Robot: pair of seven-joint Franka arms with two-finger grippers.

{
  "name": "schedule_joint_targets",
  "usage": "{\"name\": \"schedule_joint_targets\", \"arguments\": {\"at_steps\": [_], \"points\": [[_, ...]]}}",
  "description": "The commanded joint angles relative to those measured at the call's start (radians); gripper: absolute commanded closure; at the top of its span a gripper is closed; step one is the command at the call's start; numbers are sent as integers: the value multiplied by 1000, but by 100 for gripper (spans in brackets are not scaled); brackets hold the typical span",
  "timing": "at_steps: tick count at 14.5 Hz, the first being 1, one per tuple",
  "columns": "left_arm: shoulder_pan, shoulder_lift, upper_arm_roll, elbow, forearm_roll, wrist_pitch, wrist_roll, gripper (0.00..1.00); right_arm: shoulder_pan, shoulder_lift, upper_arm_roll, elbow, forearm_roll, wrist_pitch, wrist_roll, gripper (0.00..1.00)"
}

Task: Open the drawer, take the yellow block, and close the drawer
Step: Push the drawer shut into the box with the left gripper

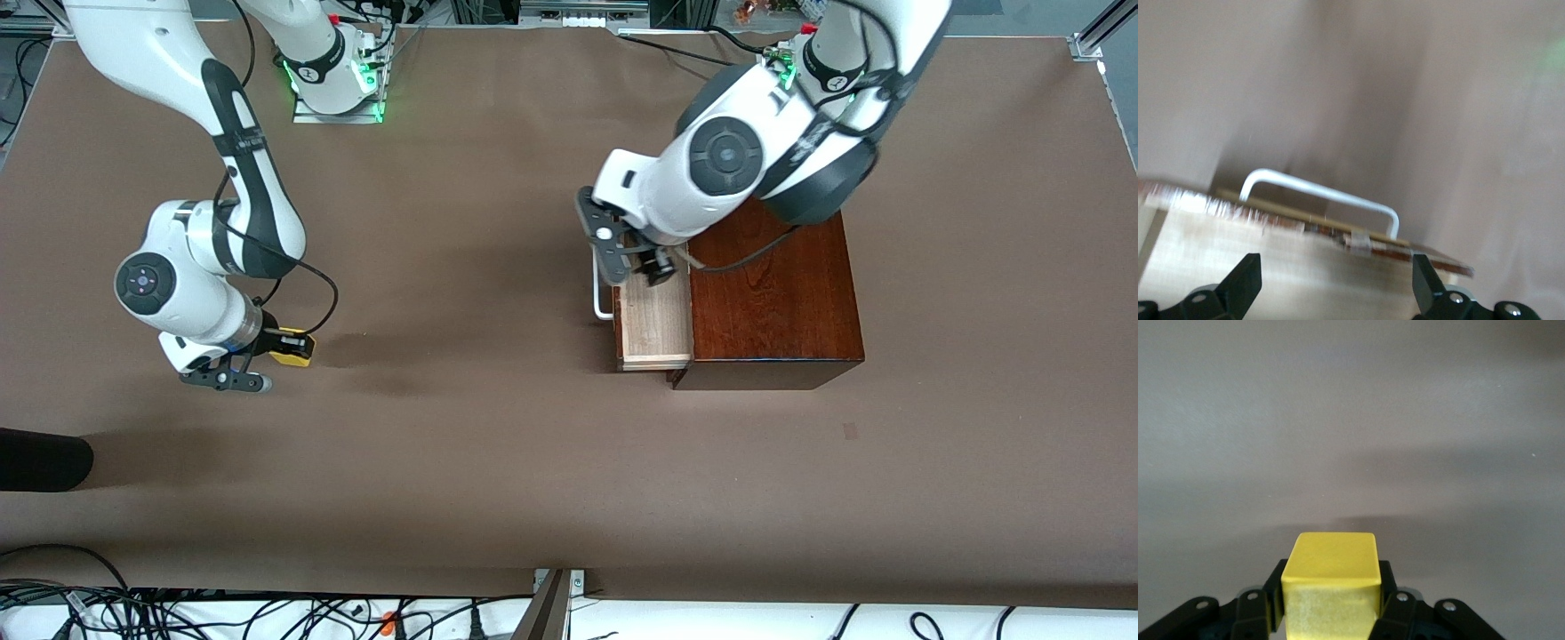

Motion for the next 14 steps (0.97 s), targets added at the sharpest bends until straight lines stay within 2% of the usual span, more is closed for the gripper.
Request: {"name": "schedule_joint_targets", "arguments": {"at_steps": [1, 6, 8, 10, 14], "points": [[-38, 70, -1, 39, 26, 82, 136, 0, -7, 6, 3, -7, 21, 10, -68, 86], [-88, 142, -1, 31, 31, 135, 250, 0, -18, 29, 6, 17, 102, 10, -149, 86], [-116, 165, -1, 30, 93, 159, 255, 0, -7, 67, 10, 66, 145, 10, -148, 86], [-139, 175, 1, 5, 126, 210, 255, 0, -3, 104, 17, 114, 148, -1, -140, 87], [-141, 189, 2, -27, 193, 213, 255, 0, 6, 127, 29, 148, 212, -1, -143, 87]]}}
